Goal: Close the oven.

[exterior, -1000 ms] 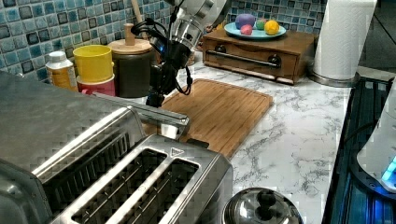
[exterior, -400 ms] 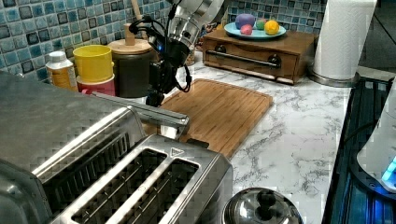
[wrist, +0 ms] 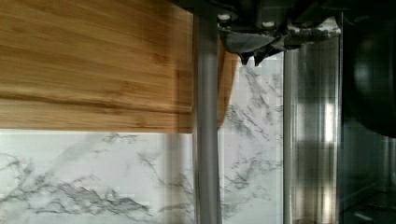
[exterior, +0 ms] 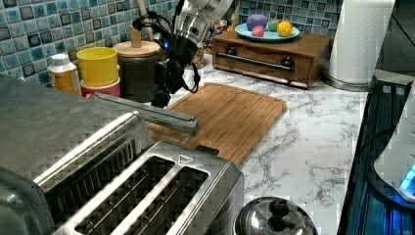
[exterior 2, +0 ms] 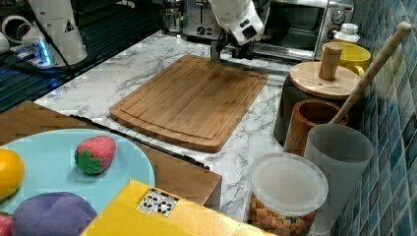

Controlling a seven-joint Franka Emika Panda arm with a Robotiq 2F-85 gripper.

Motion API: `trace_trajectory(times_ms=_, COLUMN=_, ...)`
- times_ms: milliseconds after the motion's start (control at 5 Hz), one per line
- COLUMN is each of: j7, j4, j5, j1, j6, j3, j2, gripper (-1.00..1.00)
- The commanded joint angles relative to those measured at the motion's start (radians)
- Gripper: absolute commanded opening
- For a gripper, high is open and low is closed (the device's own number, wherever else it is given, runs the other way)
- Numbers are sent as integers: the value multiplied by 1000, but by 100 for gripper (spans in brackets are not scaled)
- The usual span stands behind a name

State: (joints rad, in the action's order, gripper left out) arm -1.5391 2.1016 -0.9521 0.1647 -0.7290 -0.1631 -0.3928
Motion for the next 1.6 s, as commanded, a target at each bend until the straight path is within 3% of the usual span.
trace_trajectory(times_ms=200, j7=335, j4=-117, j5=271, j1=-229, j6=-2, j3=-138, j2=240, gripper=-100)
trace_trajectory(times_ms=400, j7=466, j4=-151, j5=463, j1=-280, j6=1, j3=-138, j2=214, gripper=-100)
trace_trajectory(times_ms=600, j7=516, j4=-148, j5=505, j1=-275, j6=-12, j3=-162, j2=222, gripper=-100)
trace_trajectory(times_ms=1000, j7=796, j4=-158, j5=813, j1=-363, j6=-43, j3=-158, j2=256, gripper=-100)
trace_trajectory(times_ms=1200, j7=891, j4=-141, j5=885, j1=-392, j6=-66, j3=-165, j2=299, gripper=-100)
trace_trajectory(times_ms=1400, j7=853, j4=-137, j5=794, j1=-397, j6=-70, j3=-182, j2=350, gripper=-100)
trace_trajectory(times_ms=1600, j7=904, j4=-83, j5=833, j1=-368, j6=-143, j3=-187, j2=409, gripper=-100)
